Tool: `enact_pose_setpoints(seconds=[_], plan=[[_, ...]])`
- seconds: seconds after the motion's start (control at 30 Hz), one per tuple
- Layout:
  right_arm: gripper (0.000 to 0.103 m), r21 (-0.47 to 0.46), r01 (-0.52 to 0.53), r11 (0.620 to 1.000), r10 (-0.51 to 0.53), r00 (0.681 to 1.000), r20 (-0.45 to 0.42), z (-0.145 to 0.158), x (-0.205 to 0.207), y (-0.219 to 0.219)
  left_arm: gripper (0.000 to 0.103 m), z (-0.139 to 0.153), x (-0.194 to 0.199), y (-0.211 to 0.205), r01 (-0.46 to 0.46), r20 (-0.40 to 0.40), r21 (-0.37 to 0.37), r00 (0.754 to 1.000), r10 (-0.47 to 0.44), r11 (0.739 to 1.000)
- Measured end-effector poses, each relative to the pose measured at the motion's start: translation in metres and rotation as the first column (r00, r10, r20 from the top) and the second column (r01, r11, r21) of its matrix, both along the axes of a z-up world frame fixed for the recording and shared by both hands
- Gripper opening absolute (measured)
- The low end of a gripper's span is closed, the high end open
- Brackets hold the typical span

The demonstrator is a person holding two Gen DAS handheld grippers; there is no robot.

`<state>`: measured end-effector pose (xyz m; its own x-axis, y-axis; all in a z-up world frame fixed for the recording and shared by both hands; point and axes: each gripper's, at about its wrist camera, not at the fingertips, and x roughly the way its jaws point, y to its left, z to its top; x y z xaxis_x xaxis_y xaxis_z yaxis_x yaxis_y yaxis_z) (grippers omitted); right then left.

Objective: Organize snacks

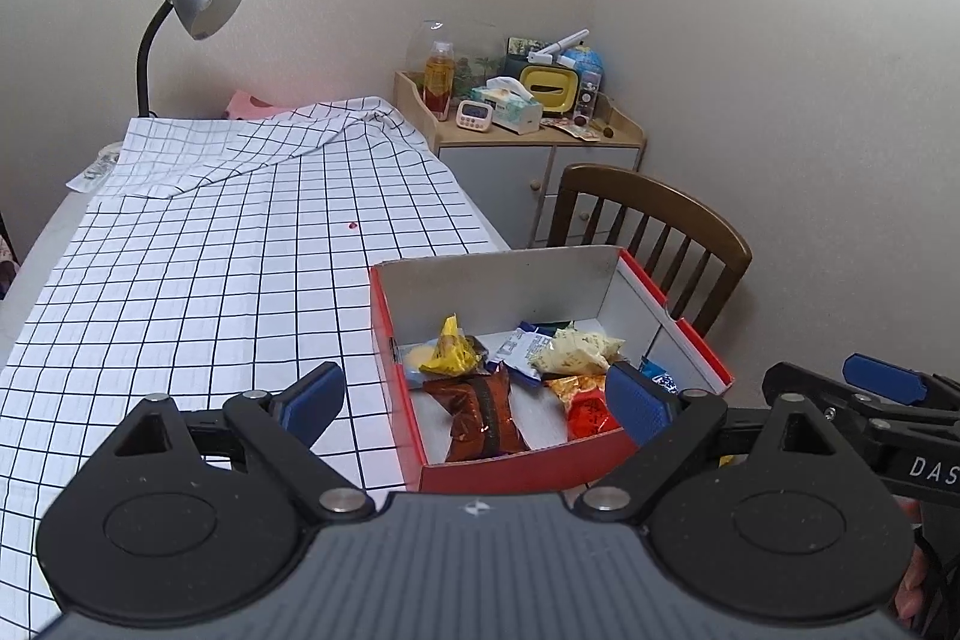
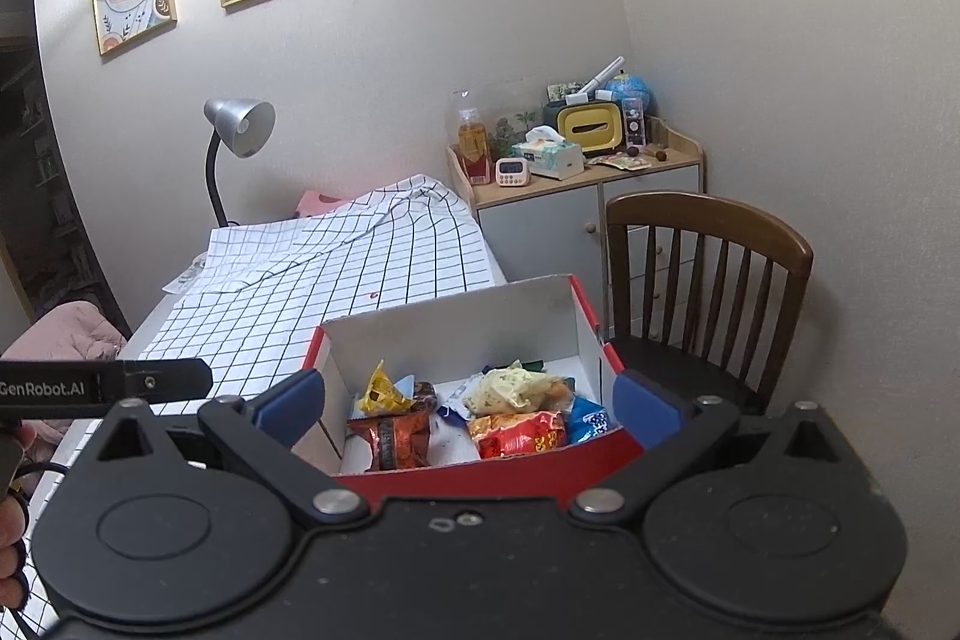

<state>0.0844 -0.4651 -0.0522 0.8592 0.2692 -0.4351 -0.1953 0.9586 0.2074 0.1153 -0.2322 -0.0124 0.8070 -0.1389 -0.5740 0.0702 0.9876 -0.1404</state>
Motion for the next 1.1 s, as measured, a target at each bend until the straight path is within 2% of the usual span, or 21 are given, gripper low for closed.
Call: enact_pose_setpoints(seconds=[0.4, 1.1], plan=[[0.103, -0.046, -0.013, 0.999, 0.014, 1.000, 0.023, 0.0014, -0.0036, 0.0063, 0.094, -0.0007, -0.0015, -0.0033, -0.005, -0.001, 0.019, 1.000, 0.005, 1.000], [0.103, -0.049, -0.006, 0.999, 0.004, 0.999, -0.044, -0.0054, 0.0035, 0.0098, 0.094, -0.0084, 0.0041, -0.0058, 0.017, -0.038, 0.018, 0.999, -0.016, 1.000]])
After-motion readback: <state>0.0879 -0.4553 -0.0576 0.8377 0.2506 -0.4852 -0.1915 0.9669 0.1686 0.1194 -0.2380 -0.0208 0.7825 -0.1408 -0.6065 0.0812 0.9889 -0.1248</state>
